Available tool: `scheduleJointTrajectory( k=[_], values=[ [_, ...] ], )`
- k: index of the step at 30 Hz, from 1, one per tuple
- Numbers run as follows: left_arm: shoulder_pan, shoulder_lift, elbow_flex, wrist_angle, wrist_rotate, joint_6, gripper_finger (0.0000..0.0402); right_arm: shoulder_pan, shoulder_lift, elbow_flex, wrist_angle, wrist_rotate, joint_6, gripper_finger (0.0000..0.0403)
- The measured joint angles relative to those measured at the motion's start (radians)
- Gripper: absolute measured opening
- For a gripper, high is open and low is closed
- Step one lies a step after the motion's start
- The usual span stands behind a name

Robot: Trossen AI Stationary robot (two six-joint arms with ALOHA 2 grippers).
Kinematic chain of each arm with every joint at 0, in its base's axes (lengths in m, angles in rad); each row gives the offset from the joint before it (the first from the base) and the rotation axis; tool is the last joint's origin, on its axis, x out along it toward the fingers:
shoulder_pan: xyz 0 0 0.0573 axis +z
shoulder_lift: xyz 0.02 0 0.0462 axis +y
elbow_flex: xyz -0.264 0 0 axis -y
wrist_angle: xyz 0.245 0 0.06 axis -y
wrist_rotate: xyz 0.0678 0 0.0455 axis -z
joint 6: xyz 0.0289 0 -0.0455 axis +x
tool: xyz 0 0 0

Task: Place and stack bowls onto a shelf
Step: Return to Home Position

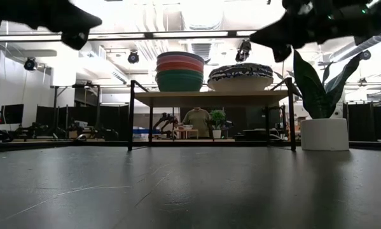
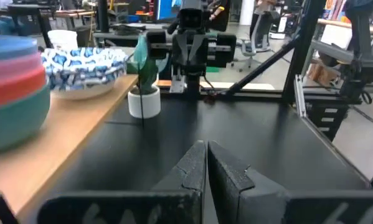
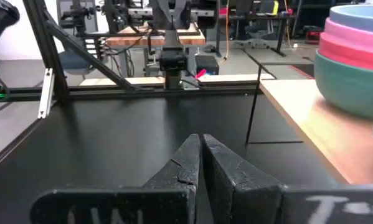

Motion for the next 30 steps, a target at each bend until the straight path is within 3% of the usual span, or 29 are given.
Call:
scheduleJointTrajectory(
  k=[11, 19, 25, 30],
  values=[
    [0.0, -0.262, -0.153, -0.004, -0.01, 0.052, 0.0, 0.0, -0.252, -0.178, 0.03, -0.003, -0.016, 0.0009],
    [0.001, -0.461, -0.22, -0.04, -0.01, 0.042, 0.0, -0.001, -0.478, -0.305, 0.018, -0.099, -0.022, 0.0009],
    [0.002, -0.445, -0.229, -0.032, -0.071, 0.015, 0.0, -0.001, -0.554, -0.312, 0.021, -0.102, 0.002, 0.0009],
    [0.002, -0.453, -0.233, -0.032, -0.083, 0.014, 0.0, 0.0, -0.566, -0.302, 0.027, -0.242, -0.02, 0.0009]
  ],
)
